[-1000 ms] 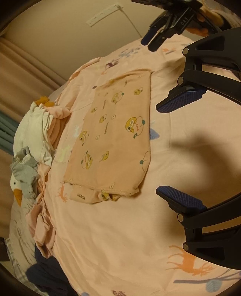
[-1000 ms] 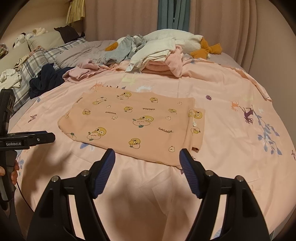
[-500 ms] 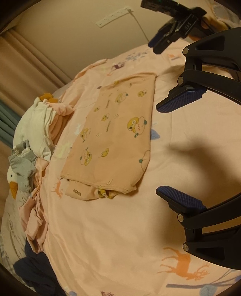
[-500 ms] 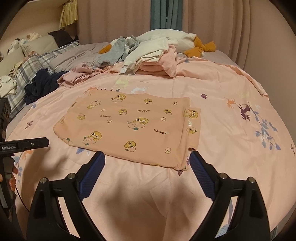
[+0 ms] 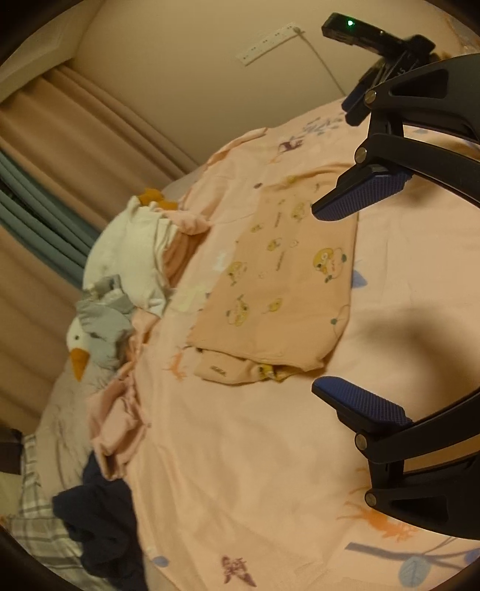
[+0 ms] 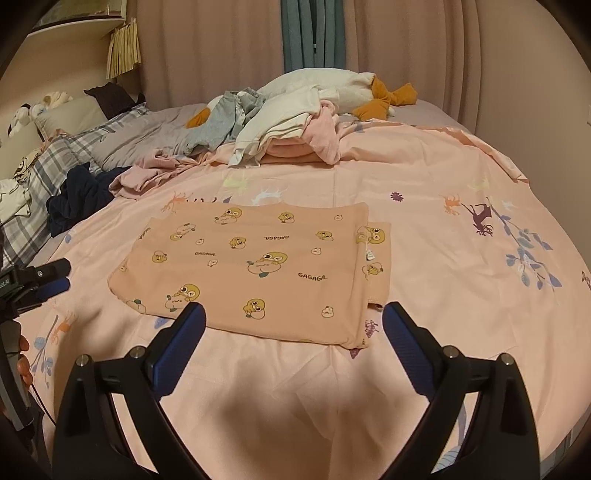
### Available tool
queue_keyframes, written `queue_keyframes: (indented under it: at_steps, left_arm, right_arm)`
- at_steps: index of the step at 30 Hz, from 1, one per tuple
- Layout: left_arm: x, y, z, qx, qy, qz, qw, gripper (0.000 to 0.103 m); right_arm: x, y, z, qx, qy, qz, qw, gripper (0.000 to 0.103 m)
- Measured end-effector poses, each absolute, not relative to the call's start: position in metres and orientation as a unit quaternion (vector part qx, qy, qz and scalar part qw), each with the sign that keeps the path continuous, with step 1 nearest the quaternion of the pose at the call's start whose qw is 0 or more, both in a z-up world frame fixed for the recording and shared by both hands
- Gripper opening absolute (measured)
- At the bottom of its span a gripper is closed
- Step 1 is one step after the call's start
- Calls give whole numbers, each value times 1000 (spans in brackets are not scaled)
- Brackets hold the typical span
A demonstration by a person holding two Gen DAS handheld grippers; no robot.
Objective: Fold small clothes
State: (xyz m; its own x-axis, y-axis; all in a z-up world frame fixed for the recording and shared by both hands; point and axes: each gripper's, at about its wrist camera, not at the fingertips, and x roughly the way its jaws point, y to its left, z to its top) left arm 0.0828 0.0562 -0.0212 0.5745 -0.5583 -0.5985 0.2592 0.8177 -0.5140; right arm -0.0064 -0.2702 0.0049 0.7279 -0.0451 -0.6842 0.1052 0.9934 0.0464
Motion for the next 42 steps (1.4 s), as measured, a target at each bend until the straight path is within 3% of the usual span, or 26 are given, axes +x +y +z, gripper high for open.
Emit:
queue_keyframes:
  at_steps: [8, 10, 27, 42]
  left_arm:
    - [66, 58, -5, -172, 318, -238, 901, 86]
    - [65, 57, -5, -163, 310, -228, 908, 96]
    - [66, 37, -12, -205, 372, -305, 852, 98]
    - [74, 26, -31, -154, 407, -276, 857, 98]
  right_arm:
    - [-9, -274, 6, 49, 361, -42, 930, 98]
    - [-8, -275, 5, 48, 363, -42, 930, 98]
    - [-12, -283, -5, 68, 374, -27, 924, 98]
    - [-10, -289, -14, 78, 387, -29, 918, 98]
